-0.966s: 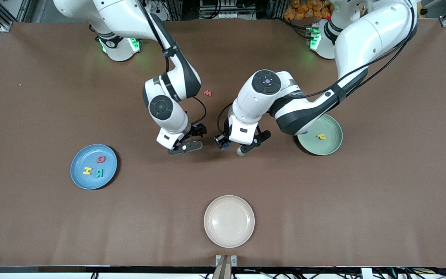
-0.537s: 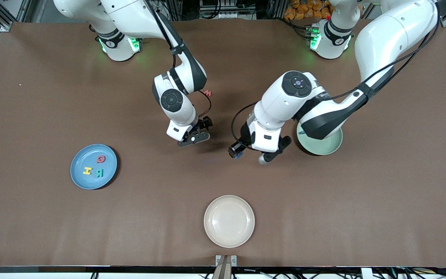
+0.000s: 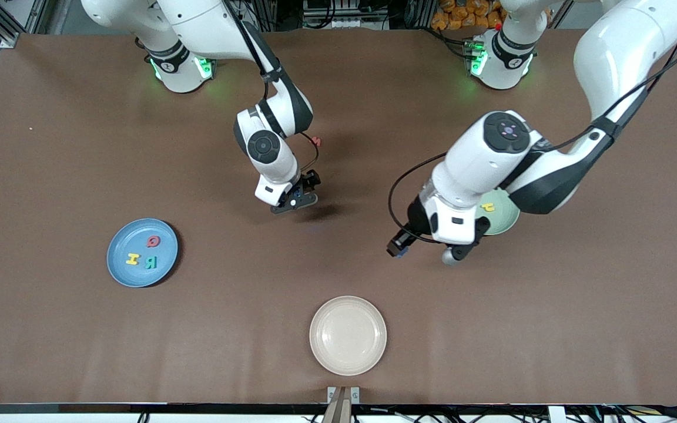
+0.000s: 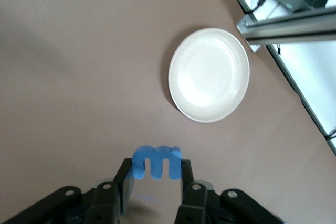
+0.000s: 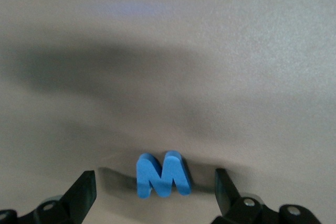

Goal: Sort uppercase to blue plate, lowercase to green plate
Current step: 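Carry the blue m to the green plate with the left gripper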

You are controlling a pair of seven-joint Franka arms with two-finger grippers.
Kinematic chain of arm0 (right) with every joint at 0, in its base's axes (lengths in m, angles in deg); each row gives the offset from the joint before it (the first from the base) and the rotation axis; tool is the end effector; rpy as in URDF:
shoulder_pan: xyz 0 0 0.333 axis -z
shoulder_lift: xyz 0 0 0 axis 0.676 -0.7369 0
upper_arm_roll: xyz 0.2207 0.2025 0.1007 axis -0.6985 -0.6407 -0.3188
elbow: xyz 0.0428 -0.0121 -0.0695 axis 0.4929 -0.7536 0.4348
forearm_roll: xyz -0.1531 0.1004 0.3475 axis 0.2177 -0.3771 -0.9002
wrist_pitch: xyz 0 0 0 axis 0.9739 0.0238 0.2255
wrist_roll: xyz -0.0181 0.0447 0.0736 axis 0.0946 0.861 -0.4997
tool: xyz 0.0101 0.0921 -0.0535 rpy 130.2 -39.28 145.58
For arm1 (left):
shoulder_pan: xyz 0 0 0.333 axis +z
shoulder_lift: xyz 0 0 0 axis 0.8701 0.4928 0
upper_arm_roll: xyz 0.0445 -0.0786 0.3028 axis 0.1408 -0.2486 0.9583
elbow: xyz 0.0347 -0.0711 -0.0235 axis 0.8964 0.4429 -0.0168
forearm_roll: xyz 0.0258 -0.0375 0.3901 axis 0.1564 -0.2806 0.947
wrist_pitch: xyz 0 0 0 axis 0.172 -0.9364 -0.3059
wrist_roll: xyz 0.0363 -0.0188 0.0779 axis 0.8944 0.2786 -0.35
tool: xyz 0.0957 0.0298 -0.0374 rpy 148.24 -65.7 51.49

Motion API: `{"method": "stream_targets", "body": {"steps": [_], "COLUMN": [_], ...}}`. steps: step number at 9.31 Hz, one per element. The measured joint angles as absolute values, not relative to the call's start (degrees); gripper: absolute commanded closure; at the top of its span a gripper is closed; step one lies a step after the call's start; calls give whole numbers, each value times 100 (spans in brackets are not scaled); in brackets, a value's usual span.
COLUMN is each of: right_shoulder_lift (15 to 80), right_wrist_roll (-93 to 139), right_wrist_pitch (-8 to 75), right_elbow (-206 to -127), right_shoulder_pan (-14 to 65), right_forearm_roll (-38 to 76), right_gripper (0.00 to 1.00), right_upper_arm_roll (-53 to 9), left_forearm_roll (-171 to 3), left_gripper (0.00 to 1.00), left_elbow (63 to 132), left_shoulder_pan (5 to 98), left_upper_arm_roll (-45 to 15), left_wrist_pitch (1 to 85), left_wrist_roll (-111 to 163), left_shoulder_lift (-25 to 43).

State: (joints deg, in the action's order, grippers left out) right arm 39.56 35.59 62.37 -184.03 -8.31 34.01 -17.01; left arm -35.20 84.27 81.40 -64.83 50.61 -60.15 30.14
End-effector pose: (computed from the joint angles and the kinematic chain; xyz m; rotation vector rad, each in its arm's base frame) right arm 0.4514 0.3824 0.1680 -3.0179 -0.4283 0.1423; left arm 0.6238 -0.3440 0.4315 2.5660 1.0125 0.0812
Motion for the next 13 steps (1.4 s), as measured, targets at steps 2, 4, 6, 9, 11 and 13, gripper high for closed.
{"method": "stream_targets", "body": {"steps": [2, 4, 6, 9, 11, 13], "right_shoulder_lift": [3962, 3966, 3966, 3974, 3977, 3977], "right_wrist_roll": [3557, 3541, 3544, 3544, 3708, 4036], "right_wrist_pitch": [6245, 6252, 6267, 6299, 6303, 6303], "right_elbow": [-18407, -18407, -18407, -18376, -18368, -18368], "right_shoulder_pan": [-832, -835, -841, -850, -867, -872], "right_forearm_roll": [3401, 3475, 3864, 3963, 4213, 4532], "right_gripper": [0, 0, 0, 0, 0, 0], "right_upper_arm_roll": [-1707, -1710, -1719, -1722, -1724, -1725], "left_forearm_roll": [-4216, -4716, -5654, -6122, -6373, -6406], "left_gripper": [99, 97, 97, 98, 98, 98], "left_elbow": [8406, 8359, 8370, 8544, 8907, 9329], "left_shoulder_pan": [8515, 8733, 8734, 8730, 8613, 8351], "left_upper_arm_roll": [-6468, -6234, -5518, -4803, -4201, -3676], "left_wrist_pitch": [4691, 4422, 4065, 3577, 3324, 3043], "left_wrist_roll": [-5176, -4520, -3435, -2274, -1443, -871], "left_shoulder_lift": [2859, 2536, 2025, 1744, 1630, 1533]}}
